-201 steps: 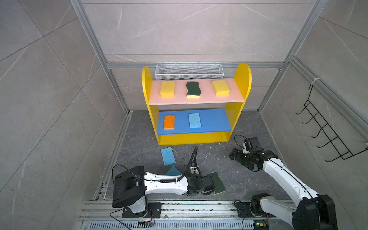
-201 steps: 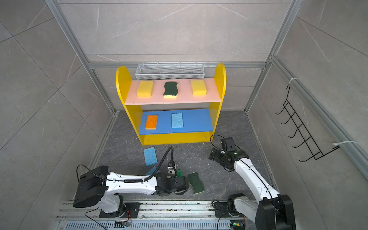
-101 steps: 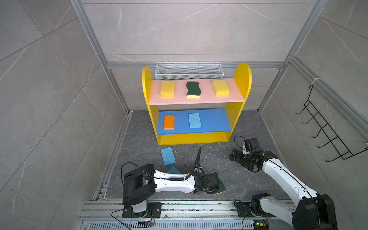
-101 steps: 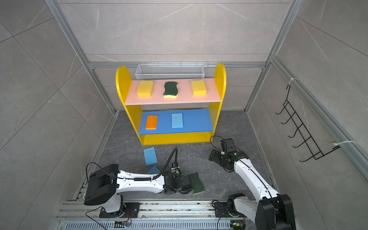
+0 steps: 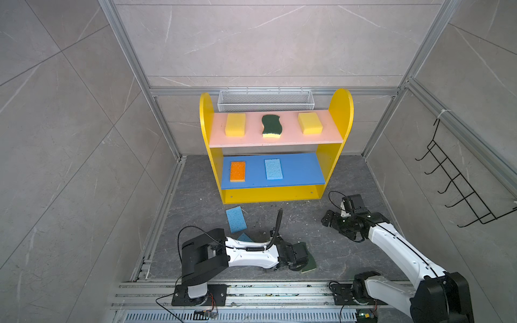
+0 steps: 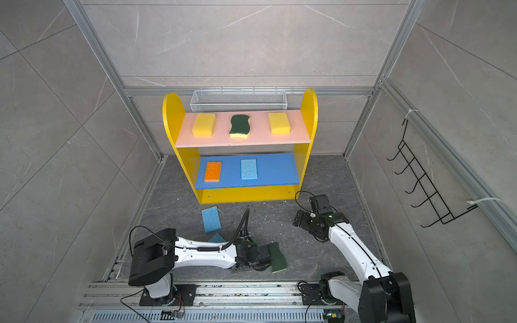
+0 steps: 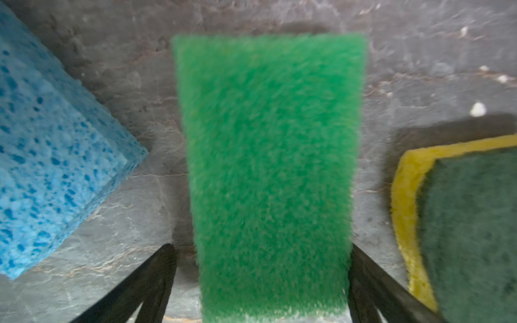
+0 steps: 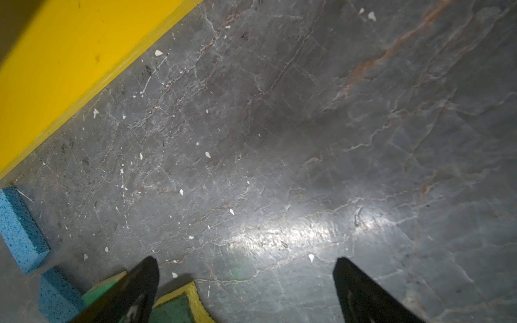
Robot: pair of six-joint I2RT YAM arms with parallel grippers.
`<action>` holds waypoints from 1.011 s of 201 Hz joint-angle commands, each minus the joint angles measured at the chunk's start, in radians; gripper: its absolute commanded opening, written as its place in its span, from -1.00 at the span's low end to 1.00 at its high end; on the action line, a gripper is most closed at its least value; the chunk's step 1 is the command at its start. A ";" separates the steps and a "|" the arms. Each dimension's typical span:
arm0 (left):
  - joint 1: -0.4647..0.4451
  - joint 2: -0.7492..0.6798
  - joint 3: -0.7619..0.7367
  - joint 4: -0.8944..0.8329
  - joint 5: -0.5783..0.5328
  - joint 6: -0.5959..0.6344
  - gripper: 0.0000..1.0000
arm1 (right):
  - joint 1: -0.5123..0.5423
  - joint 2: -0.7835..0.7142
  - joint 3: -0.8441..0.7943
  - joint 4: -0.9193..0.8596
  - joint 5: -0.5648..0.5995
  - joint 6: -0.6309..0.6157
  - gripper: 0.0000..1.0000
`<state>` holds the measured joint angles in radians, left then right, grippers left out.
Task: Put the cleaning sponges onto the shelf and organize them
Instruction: 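Grasp the green sponge with the left gripper and lift it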
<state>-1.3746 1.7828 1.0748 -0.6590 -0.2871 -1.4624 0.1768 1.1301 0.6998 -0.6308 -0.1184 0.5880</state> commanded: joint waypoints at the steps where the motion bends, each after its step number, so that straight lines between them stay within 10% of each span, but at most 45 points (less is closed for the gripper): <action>1: 0.010 0.017 0.022 -0.032 0.018 -0.014 0.81 | -0.004 0.009 -0.014 0.010 -0.004 0.001 0.99; 129: 0.015 -0.003 0.284 -0.275 -0.201 0.255 0.45 | -0.003 -0.021 -0.020 0.003 0.002 -0.005 0.99; 203: 0.149 -0.021 0.455 -0.067 -0.257 0.530 0.45 | -0.003 -0.081 0.004 -0.029 -0.032 -0.009 0.99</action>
<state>-1.2732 1.7943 1.4746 -0.8131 -0.4923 -1.0714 0.1761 1.0779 0.6914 -0.6327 -0.1242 0.5877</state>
